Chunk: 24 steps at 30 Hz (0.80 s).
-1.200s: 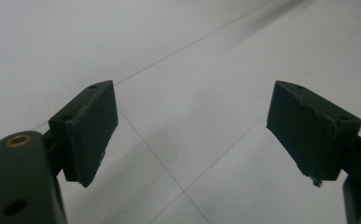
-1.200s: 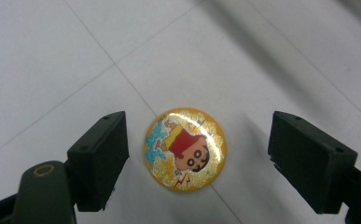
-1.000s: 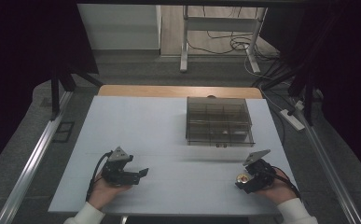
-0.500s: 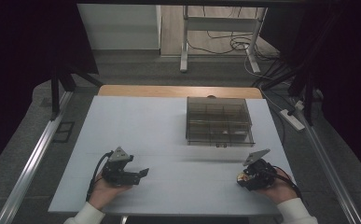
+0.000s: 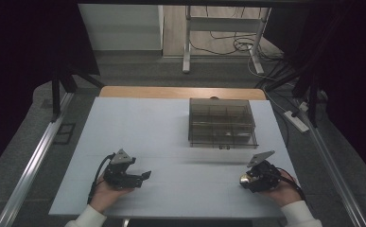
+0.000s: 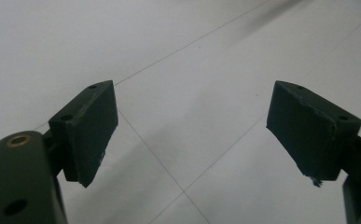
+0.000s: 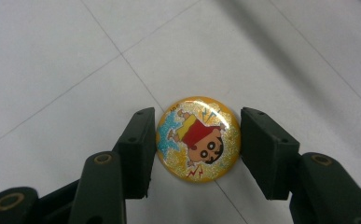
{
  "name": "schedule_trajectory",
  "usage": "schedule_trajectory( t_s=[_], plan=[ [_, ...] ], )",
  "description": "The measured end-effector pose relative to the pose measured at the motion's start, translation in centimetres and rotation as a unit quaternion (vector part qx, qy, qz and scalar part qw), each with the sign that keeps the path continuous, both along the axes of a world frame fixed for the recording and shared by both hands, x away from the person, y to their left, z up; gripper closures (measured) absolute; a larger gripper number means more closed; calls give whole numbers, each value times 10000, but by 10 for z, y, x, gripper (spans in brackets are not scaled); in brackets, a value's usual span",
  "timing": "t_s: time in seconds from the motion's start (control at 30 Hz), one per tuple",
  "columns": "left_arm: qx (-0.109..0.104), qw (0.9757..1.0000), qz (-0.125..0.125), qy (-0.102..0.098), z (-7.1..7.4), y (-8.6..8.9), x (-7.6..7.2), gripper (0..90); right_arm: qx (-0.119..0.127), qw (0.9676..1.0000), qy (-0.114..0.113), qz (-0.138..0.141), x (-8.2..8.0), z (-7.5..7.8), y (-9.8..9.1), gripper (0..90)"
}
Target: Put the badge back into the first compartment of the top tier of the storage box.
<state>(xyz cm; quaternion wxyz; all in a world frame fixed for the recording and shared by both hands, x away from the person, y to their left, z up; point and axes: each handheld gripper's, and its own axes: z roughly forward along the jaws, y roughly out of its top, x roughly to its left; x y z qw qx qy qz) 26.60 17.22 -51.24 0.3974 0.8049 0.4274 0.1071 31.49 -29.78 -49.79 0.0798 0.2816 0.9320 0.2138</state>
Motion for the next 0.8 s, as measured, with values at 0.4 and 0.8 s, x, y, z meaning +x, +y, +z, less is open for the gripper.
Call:
schedule_trajectory(
  t_s=[0.4, 0.8],
  plan=[
    [-1, 10000, 6, 4, -1, 1, 1, 167, 273, 9993, -213, -124, 1, 5, -4, 467],
    [1, 10000, 10, 15, -1, 1, 1, 167, 761, 9956, -493, -253, 0, 14, -8, 467]
  ],
)
